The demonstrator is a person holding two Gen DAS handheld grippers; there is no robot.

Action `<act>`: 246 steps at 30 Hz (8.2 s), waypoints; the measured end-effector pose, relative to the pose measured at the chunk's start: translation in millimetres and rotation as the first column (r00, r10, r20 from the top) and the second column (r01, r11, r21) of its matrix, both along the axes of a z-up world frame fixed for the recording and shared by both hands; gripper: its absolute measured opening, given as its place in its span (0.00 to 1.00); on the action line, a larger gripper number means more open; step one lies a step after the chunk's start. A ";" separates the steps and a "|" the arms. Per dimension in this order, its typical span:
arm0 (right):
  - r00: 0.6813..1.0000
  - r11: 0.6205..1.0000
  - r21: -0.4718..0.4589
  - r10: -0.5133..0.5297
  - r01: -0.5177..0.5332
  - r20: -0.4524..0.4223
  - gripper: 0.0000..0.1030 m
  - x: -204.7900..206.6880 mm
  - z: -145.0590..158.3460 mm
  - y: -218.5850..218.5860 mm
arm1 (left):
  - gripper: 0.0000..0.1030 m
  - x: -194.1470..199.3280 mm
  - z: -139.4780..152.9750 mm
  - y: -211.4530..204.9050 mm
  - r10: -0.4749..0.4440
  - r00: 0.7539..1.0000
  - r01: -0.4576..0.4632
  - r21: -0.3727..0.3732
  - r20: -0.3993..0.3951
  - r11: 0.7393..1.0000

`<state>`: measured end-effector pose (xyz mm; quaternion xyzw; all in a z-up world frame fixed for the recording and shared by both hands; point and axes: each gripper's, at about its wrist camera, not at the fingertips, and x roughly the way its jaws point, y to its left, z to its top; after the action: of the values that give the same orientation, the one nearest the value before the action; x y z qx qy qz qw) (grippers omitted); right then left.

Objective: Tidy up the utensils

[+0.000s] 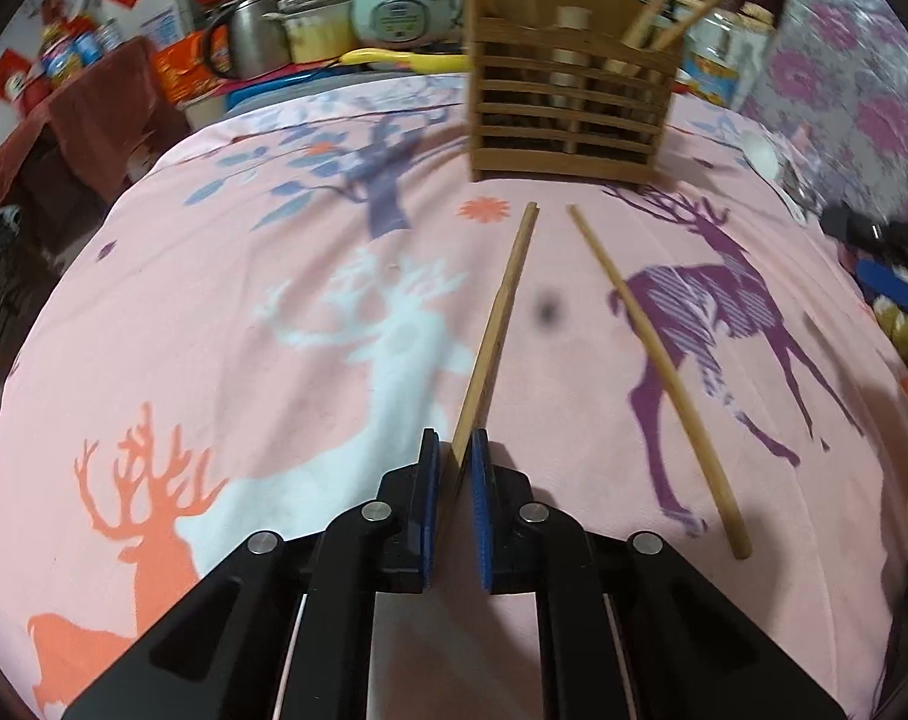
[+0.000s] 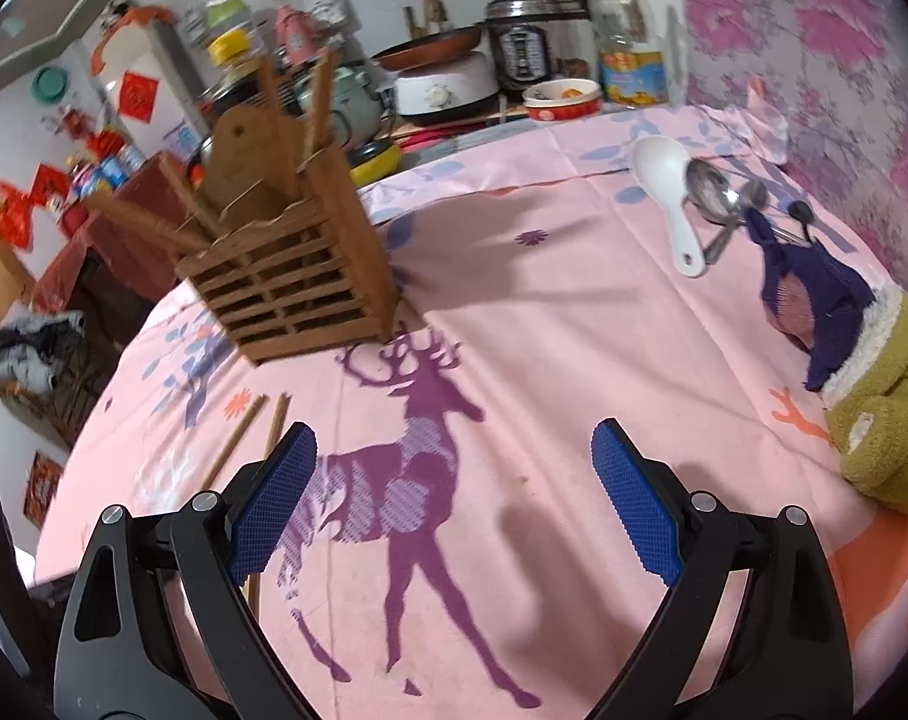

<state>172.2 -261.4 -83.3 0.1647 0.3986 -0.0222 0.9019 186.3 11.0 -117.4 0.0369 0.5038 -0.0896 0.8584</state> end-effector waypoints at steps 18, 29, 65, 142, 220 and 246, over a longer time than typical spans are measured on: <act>0.867 0.845 -0.195 0.486 -0.498 -0.108 0.58 -69.2 -23.6 120.9 | 0.13 19.9 -1.5 40.7 0.085 0.991 -0.109 -0.234 -0.107 0.966; 0.907 0.893 -0.175 0.390 -0.414 -0.159 0.06 -62.9 -31.3 95.1 | 0.14 8.0 0.6 16.8 0.001 0.998 -0.012 -0.164 -0.066 0.986; 0.935 0.933 -0.118 0.322 -0.341 -0.151 0.26 -67.5 -34.8 59.3 | 0.06 -27.0 0.4 -1.6 -0.100 0.995 0.098 -0.096 -0.017 0.990; 0.769 0.997 -0.075 0.060 -0.016 0.637 0.06 33.2 191.5 34.5 | 0.06 83.8 253.1 -46.3 0.131 0.750 0.033 -0.234 0.648 0.972; 0.844 0.992 -0.114 0.019 0.049 0.536 0.72 7.7 171.5 29.3 | 0.94 30.9 242.4 -34.4 0.201 0.713 -0.162 -0.121 0.672 0.979; 0.900 0.980 -0.194 0.038 0.052 0.433 0.93 -53.1 109.1 34.1 | 0.94 6.0 132.9 1.9 0.248 0.845 -0.245 -0.070 0.474 0.967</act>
<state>119.2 -227.4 25.8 0.0750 0.1823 -0.0284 0.9800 192.4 12.9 15.5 -0.0102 0.2761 0.0314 0.9606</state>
